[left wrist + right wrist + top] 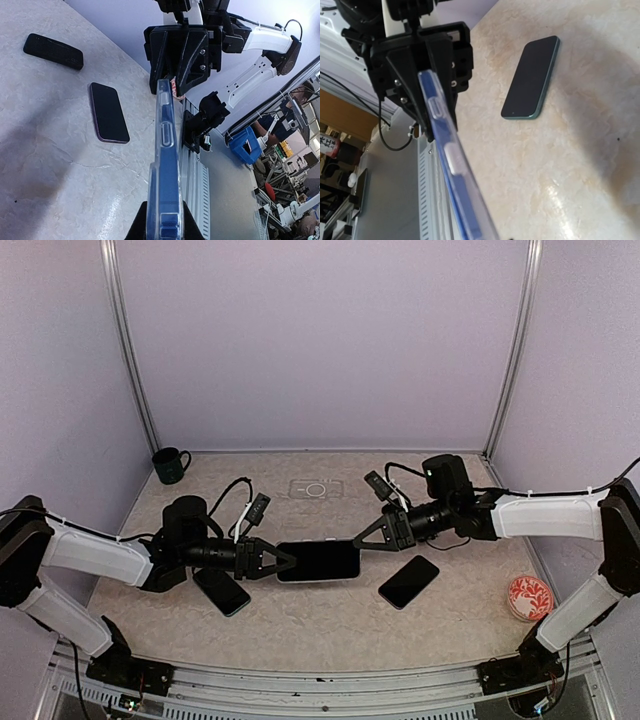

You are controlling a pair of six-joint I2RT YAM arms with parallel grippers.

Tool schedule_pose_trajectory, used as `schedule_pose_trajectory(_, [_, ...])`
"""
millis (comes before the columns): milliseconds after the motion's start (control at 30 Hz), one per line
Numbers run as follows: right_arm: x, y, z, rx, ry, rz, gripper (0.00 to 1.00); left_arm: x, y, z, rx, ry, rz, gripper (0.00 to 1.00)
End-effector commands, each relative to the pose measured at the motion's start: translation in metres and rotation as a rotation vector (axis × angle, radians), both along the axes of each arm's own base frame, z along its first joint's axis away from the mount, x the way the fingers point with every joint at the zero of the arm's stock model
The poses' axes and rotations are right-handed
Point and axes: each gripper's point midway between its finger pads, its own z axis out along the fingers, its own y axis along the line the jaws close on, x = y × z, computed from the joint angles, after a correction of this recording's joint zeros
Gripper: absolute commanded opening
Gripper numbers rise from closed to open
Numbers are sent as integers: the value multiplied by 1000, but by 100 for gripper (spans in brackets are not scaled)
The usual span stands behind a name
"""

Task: Put the phone into the phone case
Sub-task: Pass from the right arm to the left

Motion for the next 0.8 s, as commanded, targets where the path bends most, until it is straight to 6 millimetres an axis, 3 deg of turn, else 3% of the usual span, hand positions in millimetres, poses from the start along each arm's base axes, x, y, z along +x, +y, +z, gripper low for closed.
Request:
schedule_pose_trajectory(0, [-9,8,12,39,-39,52,20,6,-7,15,-28,-44,9,0])
schedule_pose_trajectory(500, [-11,8,10,33,-50,56,6,6,-10,15,-26,-43,4,0])
schedule_pose_trajectory(567, [-12,7,11,29,-54,55,13,5,-10,15,-25,-43,0,0])
schedule_pose_trajectory(633, [-11,7,12,22,-66,50,26,4,-10,14,-20,-45,-2,0])
schedule_pose_trajectory(767, [-11,6,16,17,-89,46,36,3,-11,14,-7,-53,-9,0])
